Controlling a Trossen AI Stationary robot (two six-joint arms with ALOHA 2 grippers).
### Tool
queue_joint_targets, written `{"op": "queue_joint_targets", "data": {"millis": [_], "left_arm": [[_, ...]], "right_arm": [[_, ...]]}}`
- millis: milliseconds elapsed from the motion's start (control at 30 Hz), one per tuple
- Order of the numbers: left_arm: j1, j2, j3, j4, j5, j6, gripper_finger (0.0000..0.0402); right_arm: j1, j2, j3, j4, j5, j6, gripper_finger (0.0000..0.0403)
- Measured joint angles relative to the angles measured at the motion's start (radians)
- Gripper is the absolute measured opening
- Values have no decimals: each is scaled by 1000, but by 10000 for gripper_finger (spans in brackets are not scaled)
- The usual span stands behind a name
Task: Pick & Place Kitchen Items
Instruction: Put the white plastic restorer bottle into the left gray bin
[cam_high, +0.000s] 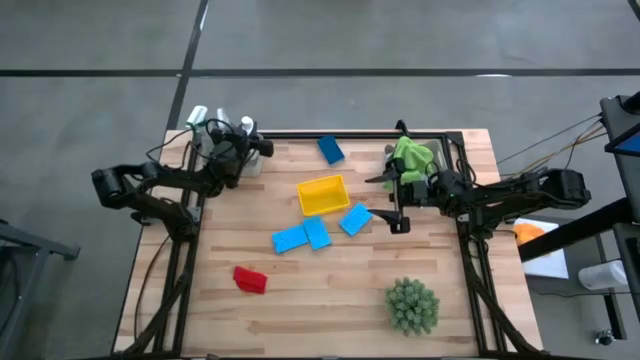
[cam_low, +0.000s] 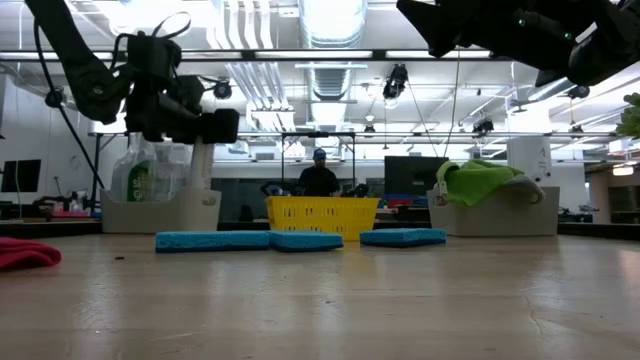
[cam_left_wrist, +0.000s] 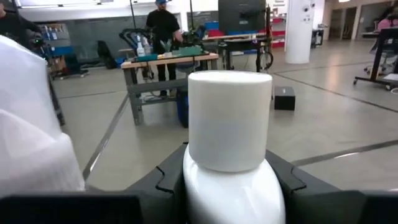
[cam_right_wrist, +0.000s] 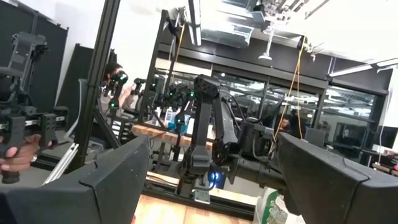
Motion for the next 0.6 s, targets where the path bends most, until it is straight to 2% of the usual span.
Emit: {"op": "queue_joint_targets", "data": {"millis": [133, 333, 600], "left_arm": [[0, 0, 0, -55, 3, -44, 129], [0, 0, 0, -139, 5, -121, 162], [-3, -10, 0, -134, 107, -132, 207]], "right_arm": [[0, 0, 0, -1, 0, 0, 343], [0, 0, 0, -1, 0, 1, 343], [0, 0, 0, -1, 0, 3, 343]]}}
